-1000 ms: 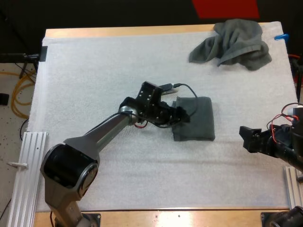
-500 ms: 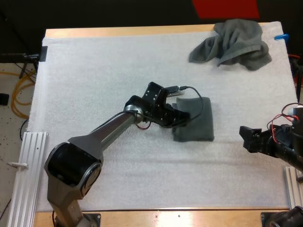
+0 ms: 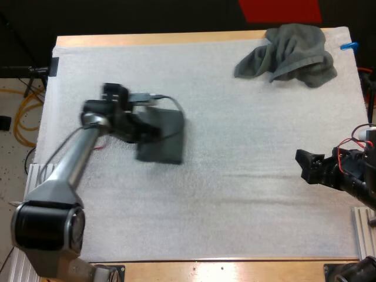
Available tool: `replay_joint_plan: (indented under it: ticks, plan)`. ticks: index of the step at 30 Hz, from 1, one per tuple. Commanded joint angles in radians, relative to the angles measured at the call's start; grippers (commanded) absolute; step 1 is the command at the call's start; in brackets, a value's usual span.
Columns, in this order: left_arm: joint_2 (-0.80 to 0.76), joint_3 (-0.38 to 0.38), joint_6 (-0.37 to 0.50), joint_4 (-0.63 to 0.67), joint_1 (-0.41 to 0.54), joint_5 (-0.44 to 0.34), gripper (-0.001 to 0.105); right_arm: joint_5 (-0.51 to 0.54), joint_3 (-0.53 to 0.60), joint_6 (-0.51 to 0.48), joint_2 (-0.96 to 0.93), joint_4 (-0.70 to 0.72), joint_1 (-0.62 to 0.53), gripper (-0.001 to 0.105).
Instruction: Pick towel from pile fold and stack
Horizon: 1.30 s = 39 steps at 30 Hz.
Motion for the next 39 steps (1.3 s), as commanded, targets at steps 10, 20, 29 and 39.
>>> replay_joint_plan:
  ticks: [10, 20, 29, 39]
  plan:
    - [-0.013, -0.006, 0.183, 0.080, 0.308, -0.060, 0.013, 0.003, -0.002, -0.008, -0.005, -0.009, 0.003, 0.075]
    - [-0.017, -0.024, 0.207, 0.115, 0.365, -0.269, 0.066, 0.003, -0.002, -0.008, -0.005, -0.009, 0.003, 0.075]
    - [-0.206, -0.075, 0.199, 0.108, 0.352, -0.368, 0.066, -0.004, -0.002, -0.008, -0.005, -0.009, 0.003, 0.075]
    - [-0.569, -0.075, 0.145, 0.121, 0.113, -0.277, 0.066, -0.078, -0.002, -0.024, -0.005, -0.009, 0.000, 0.075]
